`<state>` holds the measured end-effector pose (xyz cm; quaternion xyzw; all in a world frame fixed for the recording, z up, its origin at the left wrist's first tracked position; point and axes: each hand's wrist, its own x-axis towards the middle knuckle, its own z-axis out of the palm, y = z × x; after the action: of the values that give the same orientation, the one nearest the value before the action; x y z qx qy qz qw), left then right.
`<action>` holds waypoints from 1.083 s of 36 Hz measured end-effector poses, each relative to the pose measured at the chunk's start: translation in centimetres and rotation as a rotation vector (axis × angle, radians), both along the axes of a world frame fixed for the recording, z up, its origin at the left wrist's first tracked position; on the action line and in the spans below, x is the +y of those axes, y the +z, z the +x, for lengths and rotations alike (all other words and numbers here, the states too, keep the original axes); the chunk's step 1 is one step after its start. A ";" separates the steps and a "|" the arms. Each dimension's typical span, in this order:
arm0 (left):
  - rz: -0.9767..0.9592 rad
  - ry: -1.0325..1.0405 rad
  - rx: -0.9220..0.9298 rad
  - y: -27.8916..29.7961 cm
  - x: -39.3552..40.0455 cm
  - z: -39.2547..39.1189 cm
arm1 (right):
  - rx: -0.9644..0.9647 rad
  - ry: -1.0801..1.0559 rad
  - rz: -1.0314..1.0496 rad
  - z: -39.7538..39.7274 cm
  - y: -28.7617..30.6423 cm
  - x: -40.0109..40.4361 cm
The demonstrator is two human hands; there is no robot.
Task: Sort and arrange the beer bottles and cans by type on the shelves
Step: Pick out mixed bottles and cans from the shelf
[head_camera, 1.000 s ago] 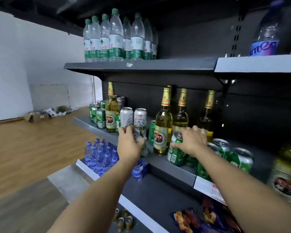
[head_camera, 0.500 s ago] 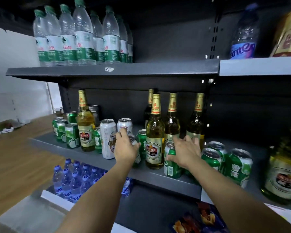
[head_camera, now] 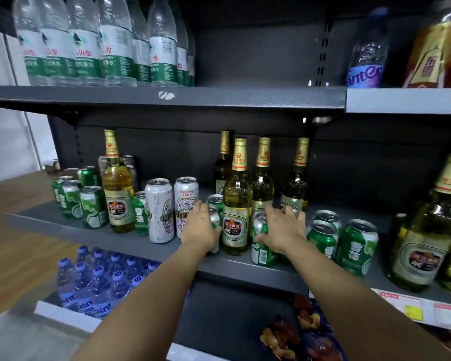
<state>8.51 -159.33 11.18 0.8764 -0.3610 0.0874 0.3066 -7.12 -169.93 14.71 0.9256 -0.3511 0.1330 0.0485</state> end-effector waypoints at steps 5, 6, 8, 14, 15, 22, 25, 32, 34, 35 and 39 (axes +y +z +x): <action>0.002 0.002 -0.018 -0.2 1.9 -0.2 | 0.037 -0.009 -0.067 0.0 -0.8 -0.1; -0.010 0.018 -0.016 -0.2 2.5 -0.1 | 0.042 -0.008 -0.093 0.0 -0.9 0.0; -0.033 0.068 -0.022 -0.3 3.6 0.1 | 0.041 0.001 -0.134 -0.1 -1.3 0.2; -0.280 0.243 -0.023 0.4 6.5 1.5 | 0.013 -0.053 -0.189 0.3 -1.2 0.5; -0.308 0.257 -0.008 0.6 6.9 1.8 | -0.078 -0.068 -0.204 0.5 -1.2 0.8; -0.315 0.369 0.052 0.9 10.6 7.4 | -0.561 0.316 -0.430 7.2 0.7 7.1; -0.329 0.387 0.120 0.5 12.3 10.3 | -0.538 0.393 -0.408 11.8 2.0 10.9; -0.338 0.243 0.235 -1.1 15.3 17.4 | -0.422 0.262 -0.092 23.3 3.9 16.4; -0.321 0.160 0.283 -1.7 15.3 19.0 | -0.385 0.180 -0.036 26.3 3.9 17.1; -0.308 0.121 0.305 -1.9 15.2 19.7 | -0.363 0.143 -0.010 27.6 3.8 17.4; -0.344 -0.010 0.379 -2.7 14.3 21.9 | -0.289 0.030 -0.062 31.4 3.5 18.1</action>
<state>30.38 -145.03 8.51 0.8104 -0.2812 -0.0196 0.5135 24.33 -151.84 18.21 0.8999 -0.3364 0.2765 0.0243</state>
